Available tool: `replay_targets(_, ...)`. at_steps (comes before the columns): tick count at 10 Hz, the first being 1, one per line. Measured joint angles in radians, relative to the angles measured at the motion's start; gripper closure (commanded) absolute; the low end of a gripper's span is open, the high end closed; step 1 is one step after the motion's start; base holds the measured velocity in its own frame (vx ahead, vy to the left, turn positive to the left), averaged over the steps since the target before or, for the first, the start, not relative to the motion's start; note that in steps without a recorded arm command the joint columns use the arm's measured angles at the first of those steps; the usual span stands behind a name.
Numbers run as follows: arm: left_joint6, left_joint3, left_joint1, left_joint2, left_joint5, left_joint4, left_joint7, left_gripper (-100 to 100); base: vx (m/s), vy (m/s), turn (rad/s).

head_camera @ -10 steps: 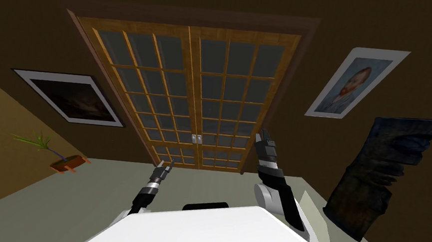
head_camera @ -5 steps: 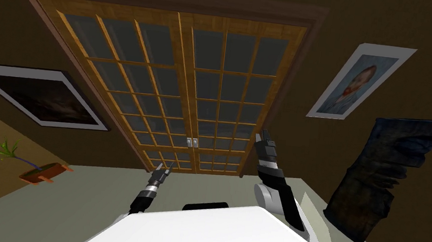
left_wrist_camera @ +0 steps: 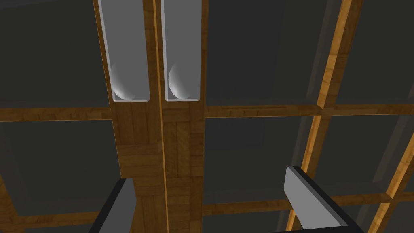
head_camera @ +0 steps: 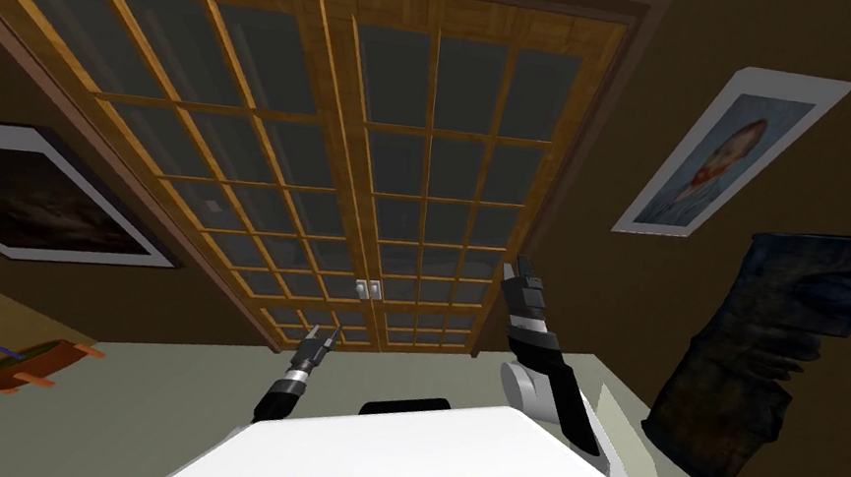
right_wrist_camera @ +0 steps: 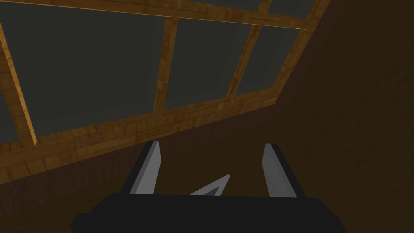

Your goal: Pull the door open

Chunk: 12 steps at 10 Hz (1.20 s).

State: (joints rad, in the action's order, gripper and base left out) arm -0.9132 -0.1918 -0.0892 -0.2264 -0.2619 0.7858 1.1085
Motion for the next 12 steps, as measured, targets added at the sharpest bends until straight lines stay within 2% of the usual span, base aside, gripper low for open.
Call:
replay_targets(3,-0.019,-0.007,0.018,-0.003,-0.01,-0.05,0.035,-100,0.11,-0.029,-0.032)
replay_targets(4,-0.021,-0.008,0.019,-0.003,-0.01,-0.052,0.037,-100,-0.087,-0.014,0.068)
replay_targets(8,-0.007,-0.025,-0.014,-0.01,-0.002,-0.081,0.053,-100,-0.172,0.013,0.063)
replay_targets(9,0.011,-0.028,-0.037,-0.006,-0.001,-0.058,0.058,-100,-0.129,0.011,0.03)
replay_targets(11,0.005,-0.036,-0.033,-0.011,0.003,-0.097,0.068,-100,-0.102,0.012,0.053)
replay_targets(12,-0.004,-0.047,-0.028,-0.014,0.009,-0.138,0.081,-100,-0.174,0.019,0.072)
